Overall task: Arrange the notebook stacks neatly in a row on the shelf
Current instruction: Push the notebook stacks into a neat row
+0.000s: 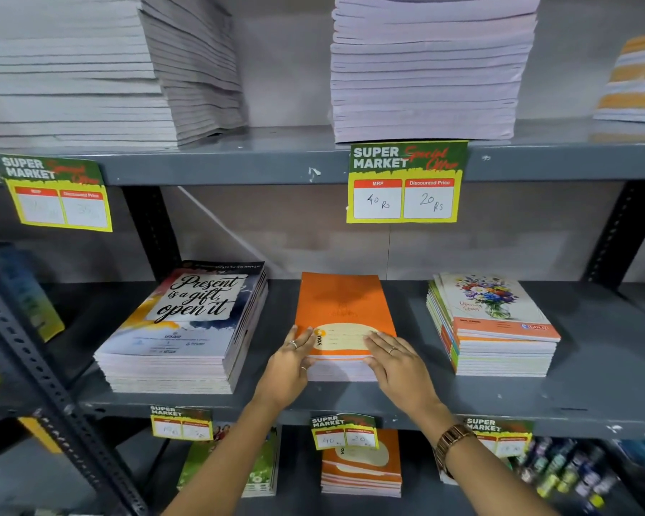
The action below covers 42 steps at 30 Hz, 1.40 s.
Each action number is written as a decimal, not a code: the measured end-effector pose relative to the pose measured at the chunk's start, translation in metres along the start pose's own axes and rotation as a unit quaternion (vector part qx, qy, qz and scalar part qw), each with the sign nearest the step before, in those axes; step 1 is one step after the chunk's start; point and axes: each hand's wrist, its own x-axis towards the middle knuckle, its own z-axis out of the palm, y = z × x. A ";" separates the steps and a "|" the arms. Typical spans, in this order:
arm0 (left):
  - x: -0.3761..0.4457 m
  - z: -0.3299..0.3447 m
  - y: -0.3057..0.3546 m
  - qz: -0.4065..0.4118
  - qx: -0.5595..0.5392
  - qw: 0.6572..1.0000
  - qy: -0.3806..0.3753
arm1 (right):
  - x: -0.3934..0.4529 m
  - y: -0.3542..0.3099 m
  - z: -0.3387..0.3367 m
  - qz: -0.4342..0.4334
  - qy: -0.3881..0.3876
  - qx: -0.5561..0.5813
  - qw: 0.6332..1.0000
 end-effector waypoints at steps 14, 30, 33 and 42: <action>-0.002 -0.001 0.002 -0.015 0.015 1.000 0.004 | 0.003 -0.001 -0.006 0.000 -0.019 -0.046 0.999; -0.006 -0.003 0.009 -0.025 0.029 0.999 0.001 | 0.006 -0.003 -0.015 0.035 -0.126 0.021 0.991; -0.007 -0.003 0.011 -0.031 0.033 0.999 0.004 | 0.007 -0.001 -0.017 0.035 -0.162 0.012 0.986; -0.007 0.011 0.036 0.006 0.105 0.993 0.052 | -0.018 0.027 -0.039 0.066 -0.121 -0.078 0.987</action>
